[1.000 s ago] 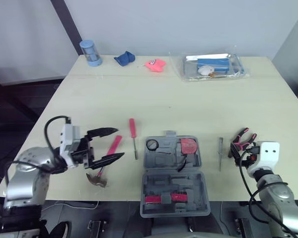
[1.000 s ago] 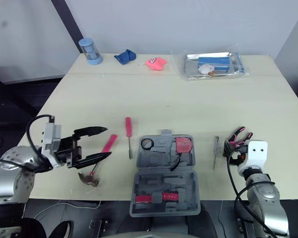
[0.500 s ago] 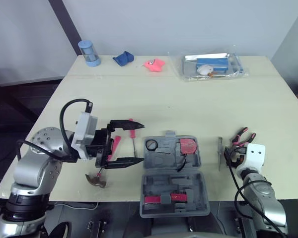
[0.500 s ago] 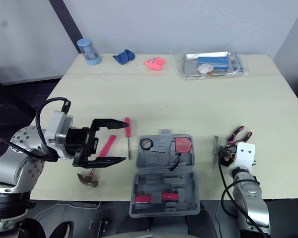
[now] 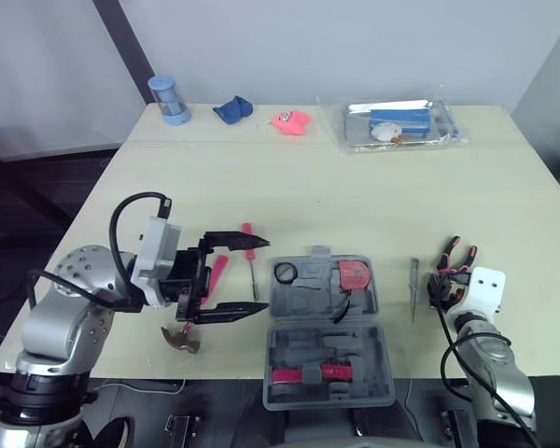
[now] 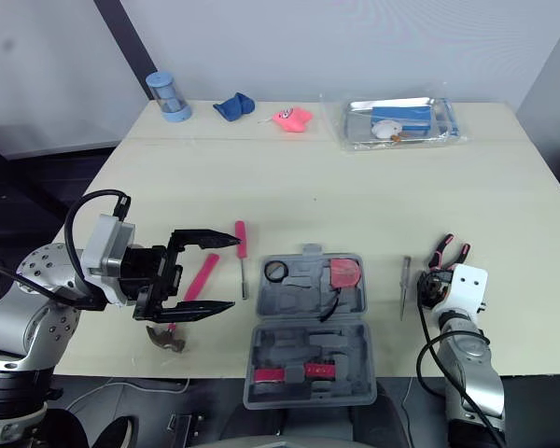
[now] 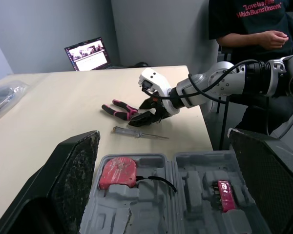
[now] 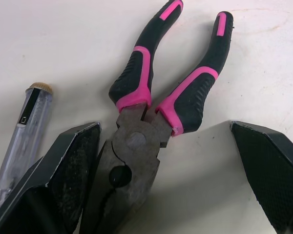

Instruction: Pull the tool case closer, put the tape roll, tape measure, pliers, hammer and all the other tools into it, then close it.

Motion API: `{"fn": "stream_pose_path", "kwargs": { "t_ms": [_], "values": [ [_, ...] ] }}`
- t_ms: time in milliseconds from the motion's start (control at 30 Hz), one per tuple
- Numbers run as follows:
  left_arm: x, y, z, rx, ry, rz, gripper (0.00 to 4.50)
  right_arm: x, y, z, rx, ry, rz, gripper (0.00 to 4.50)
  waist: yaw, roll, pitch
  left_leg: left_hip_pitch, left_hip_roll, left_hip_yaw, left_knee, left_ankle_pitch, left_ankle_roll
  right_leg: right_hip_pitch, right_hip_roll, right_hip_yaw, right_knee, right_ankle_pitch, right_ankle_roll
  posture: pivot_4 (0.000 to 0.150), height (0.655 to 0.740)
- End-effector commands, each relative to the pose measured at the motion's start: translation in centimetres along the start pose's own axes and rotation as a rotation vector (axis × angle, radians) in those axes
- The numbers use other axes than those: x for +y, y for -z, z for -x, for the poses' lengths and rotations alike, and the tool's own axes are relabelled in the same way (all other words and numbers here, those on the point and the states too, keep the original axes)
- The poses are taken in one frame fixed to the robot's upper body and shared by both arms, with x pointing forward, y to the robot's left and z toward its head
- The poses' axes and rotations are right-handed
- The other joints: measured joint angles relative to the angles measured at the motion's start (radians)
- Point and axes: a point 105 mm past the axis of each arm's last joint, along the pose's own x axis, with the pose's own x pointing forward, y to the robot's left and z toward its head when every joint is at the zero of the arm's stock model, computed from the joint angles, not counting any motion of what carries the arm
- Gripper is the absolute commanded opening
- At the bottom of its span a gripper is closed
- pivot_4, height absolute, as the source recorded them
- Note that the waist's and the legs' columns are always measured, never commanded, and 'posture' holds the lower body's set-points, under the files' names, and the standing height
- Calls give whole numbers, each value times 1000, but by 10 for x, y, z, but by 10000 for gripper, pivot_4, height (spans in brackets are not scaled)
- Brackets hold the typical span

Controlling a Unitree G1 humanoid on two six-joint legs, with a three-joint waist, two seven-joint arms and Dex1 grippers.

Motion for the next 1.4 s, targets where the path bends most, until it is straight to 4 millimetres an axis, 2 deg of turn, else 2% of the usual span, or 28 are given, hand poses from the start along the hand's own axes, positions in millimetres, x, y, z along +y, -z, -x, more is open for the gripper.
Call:
{"fn": "stream_pose_path", "kwargs": {
  "t_ms": [33,400,500,633,667,700,1067,1167,1267,1400],
  "values": [
    [-1,-9,1,-15,4,-49,45000,-5,-4,0,-19,8,20,44738,0,0,0,0,0,0,0,0,0,0,0,0,0,0,0,1500,7400],
    [1,-6,1,-22,-4,-44,45000,-6,2,0,-5,-8,60,44738,0,0,0,0,0,0,0,0,0,0,0,0,0,0,0,1500,7400],
    [0,-5,1,-24,-6,-43,45000,-5,2,0,-1,-15,49,36671,0,0,0,0,0,0,0,0,0,0,0,0,0,0,0,1500,7400],
    [1,-6,1,-28,-10,-41,45000,-5,2,-1,1,-11,34,17777,3,0,0,0,0,0,0,0,0,0,0,0,-1,0,0,1500,7400],
    [0,-5,1,-28,-11,-41,45000,-5,3,-1,4,-9,25,11254,2,0,0,0,0,0,0,0,0,0,0,0,-1,0,0,1500,7400],
    [0,-5,1,-28,-11,-41,45000,-5,3,-1,6,-7,17,9640,2,0,0,0,0,0,0,0,0,0,0,0,-1,0,0,1500,7400],
    [0,-6,1,-38,-13,-35,45000,-9,-1,2,-5,-27,43,9747,3,0,0,0,0,0,0,0,0,0,0,0,-1,0,0,1500,7400],
    [-1,-6,2,-40,-16,-33,45000,-10,-11,7,-43,-67,51,9747,3,0,0,-1,0,0,0,0,0,0,0,0,-1,0,0,1500,7400],
    [-1,-6,4,-40,-24,-25,45000,-16,-30,12,-115,-124,87,9747,2,1,1,-1,0,0,0,0,0,0,0,0,-1,0,0,1500,7400],
    [1,-5,5,-38,-35,-10,45000,-23,-50,18,-161,-238,224,9747,1,3,2,-1,0,1,0,0,0,0,0,0,-2,0,0,1500,7400]
  ]
}}
